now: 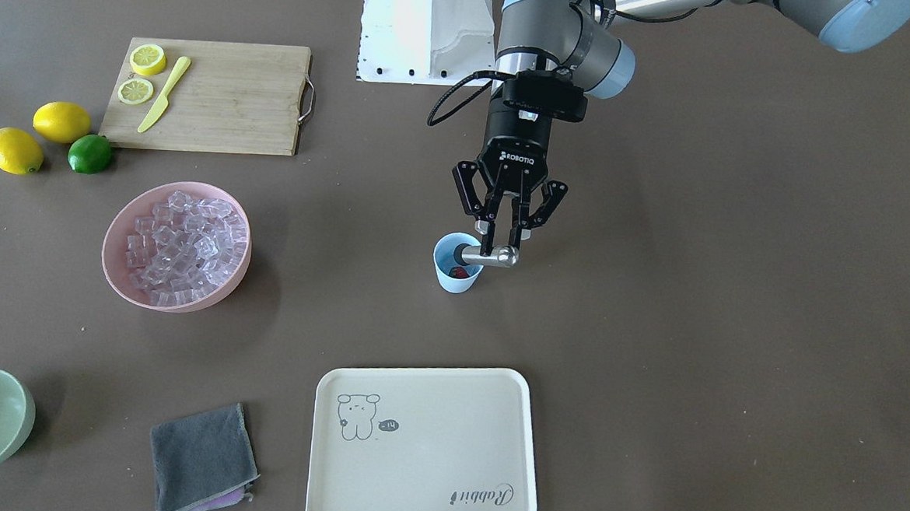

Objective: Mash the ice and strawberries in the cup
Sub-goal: 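Lift the muddler out of the cup and withdraw the left arm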

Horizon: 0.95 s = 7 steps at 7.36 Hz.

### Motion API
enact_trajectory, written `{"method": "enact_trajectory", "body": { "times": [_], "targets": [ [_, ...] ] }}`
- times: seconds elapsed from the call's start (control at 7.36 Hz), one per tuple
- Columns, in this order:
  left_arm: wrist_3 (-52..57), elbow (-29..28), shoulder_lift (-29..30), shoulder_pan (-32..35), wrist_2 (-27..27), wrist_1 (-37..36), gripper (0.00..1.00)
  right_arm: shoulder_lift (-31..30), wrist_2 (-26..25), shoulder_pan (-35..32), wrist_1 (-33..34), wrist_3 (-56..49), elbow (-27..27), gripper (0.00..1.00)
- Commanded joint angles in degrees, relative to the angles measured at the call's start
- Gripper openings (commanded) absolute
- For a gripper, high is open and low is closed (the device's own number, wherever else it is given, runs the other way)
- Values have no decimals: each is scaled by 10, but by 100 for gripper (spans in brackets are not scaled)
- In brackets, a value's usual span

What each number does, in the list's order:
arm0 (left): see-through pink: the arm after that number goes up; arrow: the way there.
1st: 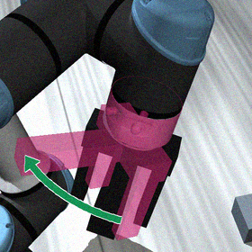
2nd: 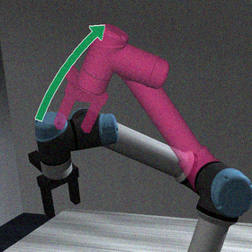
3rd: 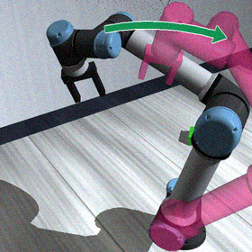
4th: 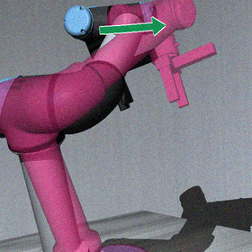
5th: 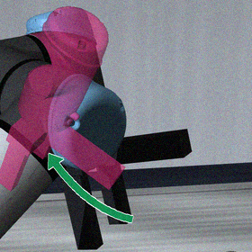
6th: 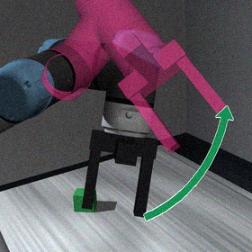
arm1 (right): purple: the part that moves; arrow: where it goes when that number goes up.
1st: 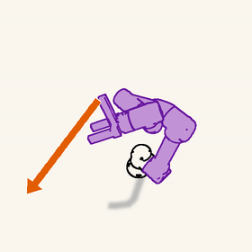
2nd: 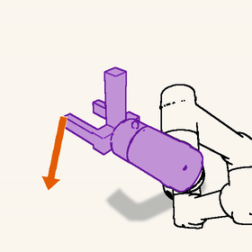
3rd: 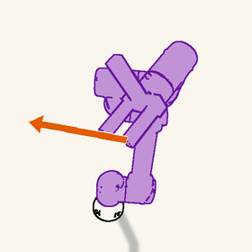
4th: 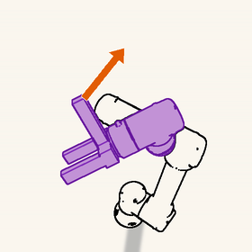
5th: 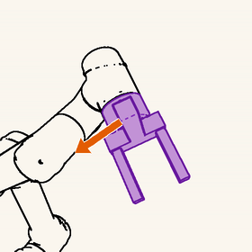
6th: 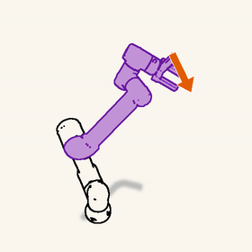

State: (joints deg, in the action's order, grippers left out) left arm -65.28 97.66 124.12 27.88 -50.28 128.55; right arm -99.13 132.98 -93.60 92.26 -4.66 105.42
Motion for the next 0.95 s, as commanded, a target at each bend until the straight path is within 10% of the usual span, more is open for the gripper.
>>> {"method": "enact_trajectory", "body": {
  "times": [0.0, 0.41, 0.81],
  "targets": [
    [-6, 20, -26, 139, -246, -8, 29, 2, 3, 0, 0, 0, 2, 100],
    [133, -50, -115, 445, -744, -46, 29, 4, 4, 1, 0, 1, 3, 100],
    [385, -229, -170, 533, -849, -51, 30, 4, 9, 1, -1, 1, 4, 100]
  ]
}}
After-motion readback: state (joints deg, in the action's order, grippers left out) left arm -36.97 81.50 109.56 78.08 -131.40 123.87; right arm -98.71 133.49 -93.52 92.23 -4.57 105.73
